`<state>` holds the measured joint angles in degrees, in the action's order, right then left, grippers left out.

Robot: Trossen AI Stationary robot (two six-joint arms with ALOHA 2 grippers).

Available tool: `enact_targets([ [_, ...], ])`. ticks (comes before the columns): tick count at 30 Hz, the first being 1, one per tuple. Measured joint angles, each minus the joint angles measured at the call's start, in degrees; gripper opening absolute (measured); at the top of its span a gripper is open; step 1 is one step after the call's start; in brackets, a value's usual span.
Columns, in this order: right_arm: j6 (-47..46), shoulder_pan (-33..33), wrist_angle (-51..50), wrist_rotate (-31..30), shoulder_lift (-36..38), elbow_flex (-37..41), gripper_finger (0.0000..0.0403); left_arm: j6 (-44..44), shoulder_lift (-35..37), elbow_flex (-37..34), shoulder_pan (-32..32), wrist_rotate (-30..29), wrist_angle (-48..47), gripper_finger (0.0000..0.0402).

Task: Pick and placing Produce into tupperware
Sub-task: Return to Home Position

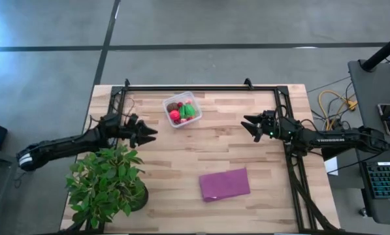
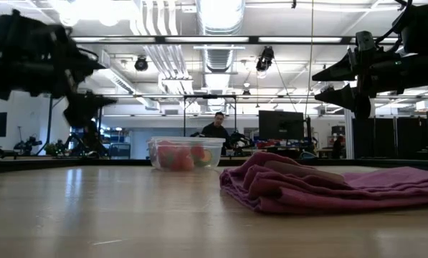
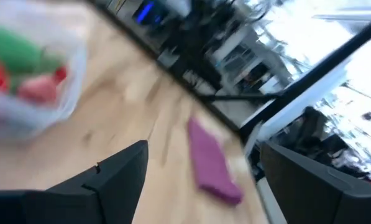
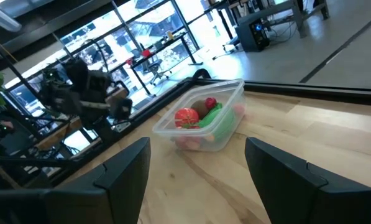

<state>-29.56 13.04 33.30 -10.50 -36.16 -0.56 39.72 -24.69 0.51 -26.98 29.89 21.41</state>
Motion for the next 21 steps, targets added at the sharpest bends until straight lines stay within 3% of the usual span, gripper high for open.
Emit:
enact_targets([
  [6,0.00,0.02,0.00,0.13,0.00,0.00,0.0254,-1.15,2.61,0.01,0.00,-0.31,-16.50,0.0295],
  [21,0.00,0.00,-0.02,0.13,0.00,0.00,0.0254,-1.09,-1.61,-0.06,0.00,-0.32,-15.96,0.0295],
])
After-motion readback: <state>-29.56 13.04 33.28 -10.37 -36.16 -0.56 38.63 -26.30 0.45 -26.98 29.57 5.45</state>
